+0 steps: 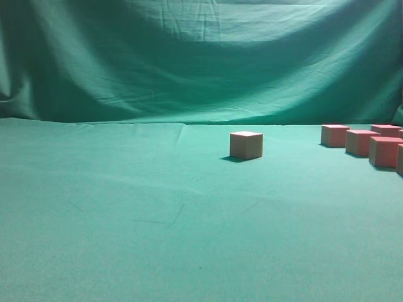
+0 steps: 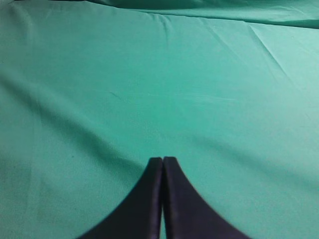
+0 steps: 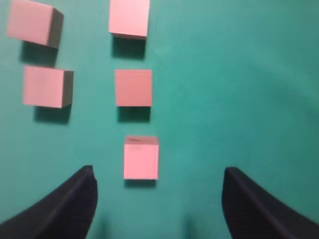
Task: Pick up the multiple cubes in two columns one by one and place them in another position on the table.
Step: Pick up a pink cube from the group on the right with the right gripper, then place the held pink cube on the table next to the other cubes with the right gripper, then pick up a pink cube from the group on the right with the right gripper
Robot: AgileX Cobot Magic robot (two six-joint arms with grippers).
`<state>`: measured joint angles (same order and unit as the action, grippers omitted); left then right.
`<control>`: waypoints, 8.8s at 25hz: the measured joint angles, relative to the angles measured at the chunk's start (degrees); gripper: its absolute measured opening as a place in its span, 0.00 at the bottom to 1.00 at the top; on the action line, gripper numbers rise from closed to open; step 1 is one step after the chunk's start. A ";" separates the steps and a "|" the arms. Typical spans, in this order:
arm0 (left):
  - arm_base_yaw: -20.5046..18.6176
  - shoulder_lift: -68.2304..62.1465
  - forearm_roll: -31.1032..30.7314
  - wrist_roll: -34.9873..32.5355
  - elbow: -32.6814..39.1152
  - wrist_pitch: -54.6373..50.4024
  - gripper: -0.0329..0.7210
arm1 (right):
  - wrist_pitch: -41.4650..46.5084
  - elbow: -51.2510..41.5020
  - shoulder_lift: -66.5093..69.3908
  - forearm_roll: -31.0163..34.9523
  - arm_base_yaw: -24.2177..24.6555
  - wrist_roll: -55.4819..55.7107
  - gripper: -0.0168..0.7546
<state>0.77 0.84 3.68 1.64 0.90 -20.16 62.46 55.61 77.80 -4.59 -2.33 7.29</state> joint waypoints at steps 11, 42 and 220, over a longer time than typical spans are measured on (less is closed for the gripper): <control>0.00 0.00 0.00 0.00 0.00 0.00 0.04 | -21.97 -16.95 -0.16 3.99 1.52 0.57 0.64; 0.00 0.00 0.00 0.00 0.00 0.00 0.04 | -6.25 0.25 5.01 22.55 1.52 -19.34 0.36; 0.00 0.00 0.00 -0.02 0.00 0.00 0.04 | -23.48 -2.11 19.97 -3.32 -15.68 17.38 0.77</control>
<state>0.77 0.84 3.68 1.62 0.90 -20.16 38.98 53.50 97.77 -7.92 -18.01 24.67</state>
